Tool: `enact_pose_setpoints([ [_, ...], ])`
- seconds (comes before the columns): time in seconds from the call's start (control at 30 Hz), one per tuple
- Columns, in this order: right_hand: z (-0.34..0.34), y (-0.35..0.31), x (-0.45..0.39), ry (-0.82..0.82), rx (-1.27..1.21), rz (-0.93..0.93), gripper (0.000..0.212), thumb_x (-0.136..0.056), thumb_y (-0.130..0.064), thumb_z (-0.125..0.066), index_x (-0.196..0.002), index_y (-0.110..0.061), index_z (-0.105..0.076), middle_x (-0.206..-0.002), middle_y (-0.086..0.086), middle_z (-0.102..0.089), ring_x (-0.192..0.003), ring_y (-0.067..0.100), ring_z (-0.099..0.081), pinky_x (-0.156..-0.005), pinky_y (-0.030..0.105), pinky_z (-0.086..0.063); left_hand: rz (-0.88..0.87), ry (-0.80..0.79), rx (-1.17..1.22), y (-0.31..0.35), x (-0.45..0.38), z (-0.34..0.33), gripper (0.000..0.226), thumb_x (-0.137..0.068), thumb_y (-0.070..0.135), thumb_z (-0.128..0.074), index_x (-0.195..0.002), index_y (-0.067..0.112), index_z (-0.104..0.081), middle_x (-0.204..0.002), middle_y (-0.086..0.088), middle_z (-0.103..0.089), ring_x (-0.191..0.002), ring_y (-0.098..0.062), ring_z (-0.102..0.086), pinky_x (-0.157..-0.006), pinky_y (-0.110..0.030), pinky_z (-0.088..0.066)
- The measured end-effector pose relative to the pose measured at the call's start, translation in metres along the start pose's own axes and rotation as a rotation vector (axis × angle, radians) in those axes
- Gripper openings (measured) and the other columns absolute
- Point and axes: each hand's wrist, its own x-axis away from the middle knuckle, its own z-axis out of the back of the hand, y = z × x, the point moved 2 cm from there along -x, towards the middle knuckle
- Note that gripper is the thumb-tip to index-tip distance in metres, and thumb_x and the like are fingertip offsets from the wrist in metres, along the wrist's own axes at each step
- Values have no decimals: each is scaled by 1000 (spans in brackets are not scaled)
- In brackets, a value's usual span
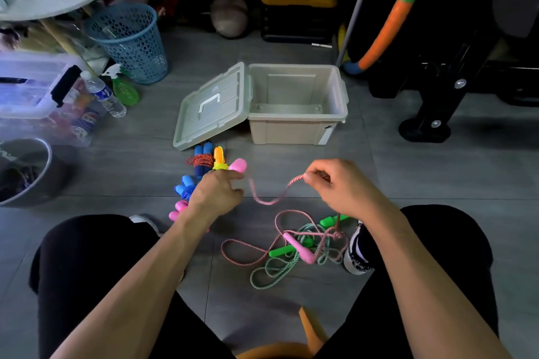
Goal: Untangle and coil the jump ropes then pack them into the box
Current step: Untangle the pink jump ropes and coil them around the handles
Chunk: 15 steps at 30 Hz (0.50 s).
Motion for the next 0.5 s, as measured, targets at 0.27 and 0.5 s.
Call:
enact_pose_setpoints([
  [0.27, -17, -12, -1, -126, -41, 66, 19, -97, -29, -57, -84, -19, -67, -64, -1, -57, -56, 13, -44, -54, 32, -34, -508, 25, 292, 31, 26, -7, 26, -77, 32, -79, -103, 34, -75, -89, 6, -64, -85, -10, -58, -81, -22, -45],
  [0.5, -15, -15, 1, -162, 58, -38, 26, -94, -38, -56, -79, -18, -65, -65, -5, -61, -55, 9, -50, -56, 29, -40, -105, 106, -40, 5, 3, -12, 16, -86, 35, -62, -96, 31, -73, -96, 1, -70, -84, -23, -66, -73, -34, -55],
])
